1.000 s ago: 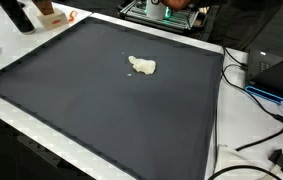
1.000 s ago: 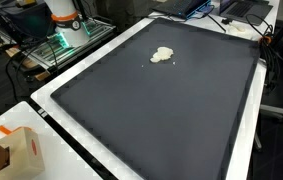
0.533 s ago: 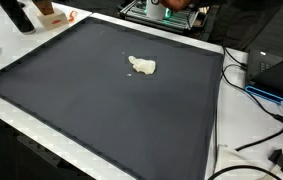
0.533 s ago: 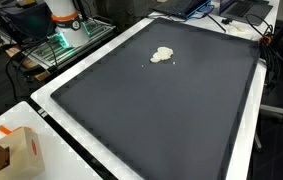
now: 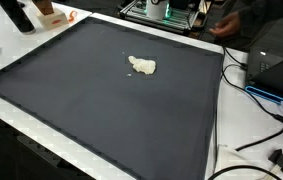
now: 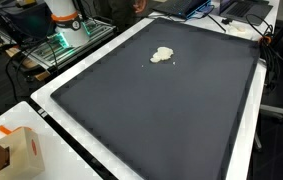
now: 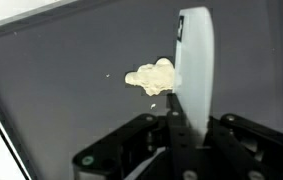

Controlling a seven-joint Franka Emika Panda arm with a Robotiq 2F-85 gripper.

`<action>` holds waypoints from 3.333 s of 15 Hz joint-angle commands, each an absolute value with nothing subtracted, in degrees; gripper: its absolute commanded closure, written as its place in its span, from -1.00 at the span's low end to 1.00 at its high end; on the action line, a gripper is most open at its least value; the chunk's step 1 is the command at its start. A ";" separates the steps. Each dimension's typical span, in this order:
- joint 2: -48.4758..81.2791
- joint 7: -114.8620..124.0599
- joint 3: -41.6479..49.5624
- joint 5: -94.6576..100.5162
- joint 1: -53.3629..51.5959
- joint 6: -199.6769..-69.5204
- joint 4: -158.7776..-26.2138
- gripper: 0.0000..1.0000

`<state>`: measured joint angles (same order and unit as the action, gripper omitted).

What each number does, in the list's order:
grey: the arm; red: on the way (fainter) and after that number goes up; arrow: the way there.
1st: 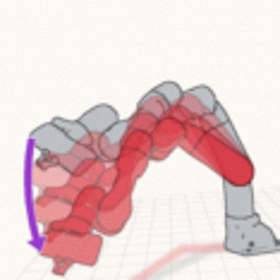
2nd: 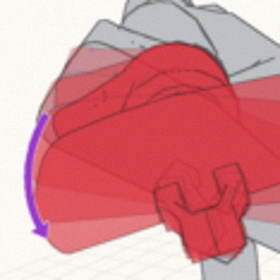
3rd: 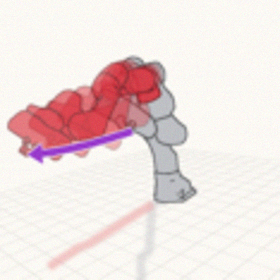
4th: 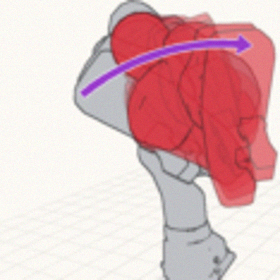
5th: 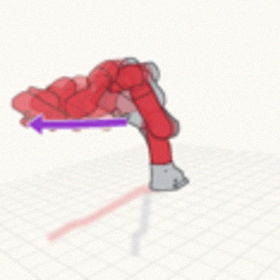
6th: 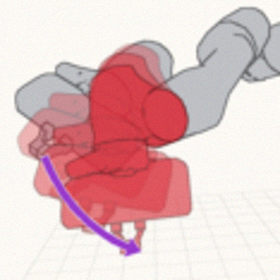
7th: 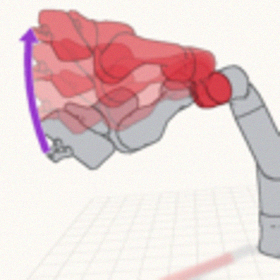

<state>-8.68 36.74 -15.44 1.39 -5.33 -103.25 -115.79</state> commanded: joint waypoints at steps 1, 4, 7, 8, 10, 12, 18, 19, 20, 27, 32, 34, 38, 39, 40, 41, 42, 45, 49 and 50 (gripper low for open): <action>-8.60 36.87 -14.38 1.56 -6.46 -103.14 -115.68 0.93; -8.60 36.87 -14.37 1.56 -6.47 -103.14 -115.68 0.93; -8.60 36.87 -14.37 1.56 -6.47 -103.14 -115.67 0.93; -8.60 36.87 -14.37 1.56 -6.47 -103.14 -115.67 0.93; -8.60 36.87 -14.37 1.56 -6.48 -103.14 -115.66 0.93; -8.60 36.87 -14.37 1.56 -6.48 -103.14 -115.66 0.93; -8.60 36.87 -14.37 1.56 -6.48 -103.14 -115.65 0.93; -8.60 36.87 -14.37 1.56 -6.48 -103.14 -115.65 0.93; -8.60 36.87 -14.37 1.56 -6.48 -103.14 -115.65 0.93; -8.60 36.87 -14.37 1.56 -6.48 -103.14 -115.65 0.93; -7.33 23.31 -10.78 -5.20 -5.74 -113.45 -119.59 0.98; -5.74 17.23 -8.93 -9.59 -5.50 -117.59 -121.05 0.98; -1.85 4.30 -6.01 -18.89 -5.11 -123.50 -123.07 0.98; -0.80 1.05 -5.57 -21.51 -4.96 -124.55 -123.30 0.98; 0.49 -2.40 -5.20 -24.42 -4.80 -125.31 -123.38 0.98; 1.68 -5.30 -4.96 -26.78 -4.59 -125.56 -123.23 0.98; 3.05 -7.85 -4.85 -29.28 -4.30 -126.11 -123.08 0.98; 6.64 -14.95 -4.90 -36.72 -3.07 -125.63 -122.42 0.98; 10.84 -21.26 -5.18 -43.60 -1.60 -125.36 -121.84 0.98; 11.80 -22.25 -5.20 -44.87 -1.31 -125.50 -121.77 0.98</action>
